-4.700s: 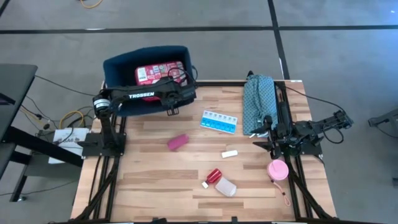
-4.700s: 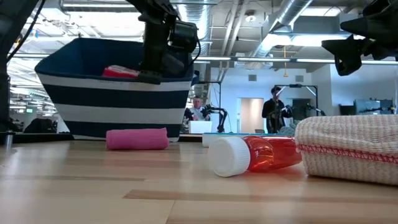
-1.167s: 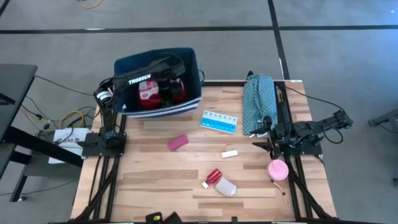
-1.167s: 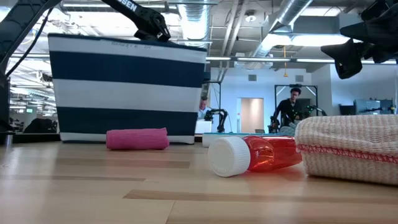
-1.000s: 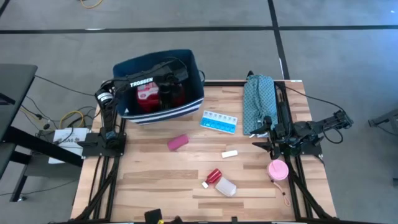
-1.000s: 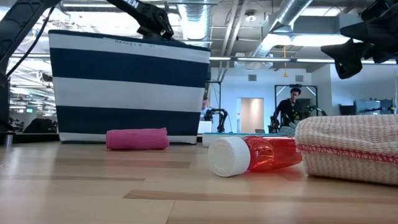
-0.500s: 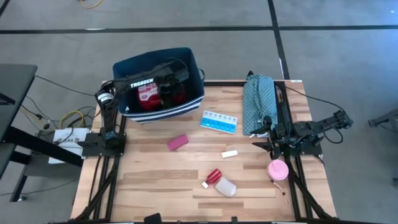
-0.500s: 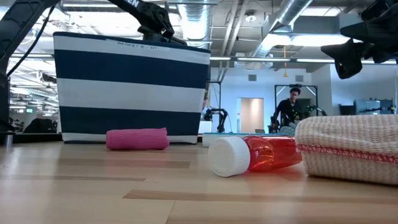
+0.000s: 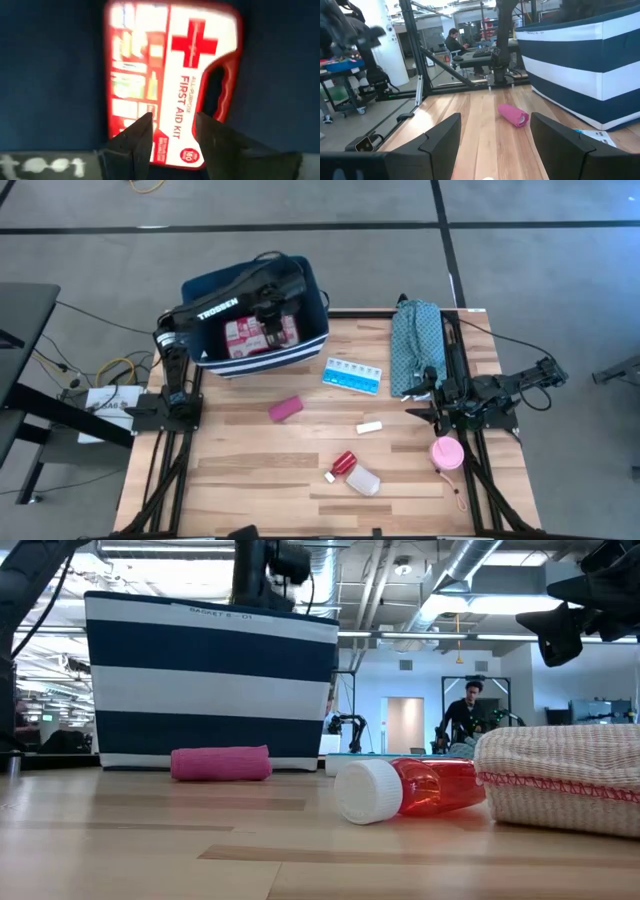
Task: Pick & place medical supplies in basket/bin
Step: Put the pink bandage into the blue bin
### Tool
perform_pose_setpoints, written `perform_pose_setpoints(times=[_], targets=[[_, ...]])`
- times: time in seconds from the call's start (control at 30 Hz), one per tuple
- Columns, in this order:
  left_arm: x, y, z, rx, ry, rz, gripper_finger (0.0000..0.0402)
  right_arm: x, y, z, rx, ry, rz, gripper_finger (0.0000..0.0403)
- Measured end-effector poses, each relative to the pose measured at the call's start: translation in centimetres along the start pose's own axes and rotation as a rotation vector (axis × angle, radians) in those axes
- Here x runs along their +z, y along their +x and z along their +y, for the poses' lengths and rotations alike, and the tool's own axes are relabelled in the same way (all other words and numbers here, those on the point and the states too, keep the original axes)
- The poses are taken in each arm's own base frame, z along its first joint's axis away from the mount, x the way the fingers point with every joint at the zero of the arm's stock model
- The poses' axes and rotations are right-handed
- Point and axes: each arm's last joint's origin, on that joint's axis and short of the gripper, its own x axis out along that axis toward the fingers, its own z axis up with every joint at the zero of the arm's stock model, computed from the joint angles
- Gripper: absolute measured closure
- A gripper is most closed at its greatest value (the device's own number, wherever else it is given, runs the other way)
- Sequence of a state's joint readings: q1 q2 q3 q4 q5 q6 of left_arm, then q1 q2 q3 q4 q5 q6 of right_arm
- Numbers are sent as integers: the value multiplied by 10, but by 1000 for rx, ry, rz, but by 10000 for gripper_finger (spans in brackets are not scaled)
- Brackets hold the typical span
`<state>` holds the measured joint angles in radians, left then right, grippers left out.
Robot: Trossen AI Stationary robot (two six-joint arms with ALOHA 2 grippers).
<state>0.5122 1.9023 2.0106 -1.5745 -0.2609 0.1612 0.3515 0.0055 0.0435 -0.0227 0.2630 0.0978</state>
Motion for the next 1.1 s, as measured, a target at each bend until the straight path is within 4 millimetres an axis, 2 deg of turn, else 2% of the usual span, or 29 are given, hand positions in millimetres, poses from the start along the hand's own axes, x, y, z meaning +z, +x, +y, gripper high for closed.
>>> perform_pose_setpoints(times=[0.2, 0.33, 0.4, 0.63, 0.87, 1.0, 1.1], targets=[[2, -56, -1, 137, -60, -207, 262, 0, 0, 0, 0, 1, -2, 168], [-1, -90, -11, 119, -110, -346, 262, 1, 0, 0, 1, 3, -8, 168], [-3, -100, -21, 101, -142, -402, 262, 1, 0, 0, 1, 3, -9, 168], [-7, -115, -72, -83, -49, -455, 262, 2, 0, 0, 2, 12, -17, 168], [-18, -124, -135, -142, 56, -442, 262, 3, 0, 0, 3, 16, -29, 168], [-28, -121, -176, -103, 34, -413, 262, 3, 0, 0, 3, 16, -30, 168], [-40, -109, -208, -31, 45, -384, 262, 3, 0, 0, 3, 17, -30, 168]])
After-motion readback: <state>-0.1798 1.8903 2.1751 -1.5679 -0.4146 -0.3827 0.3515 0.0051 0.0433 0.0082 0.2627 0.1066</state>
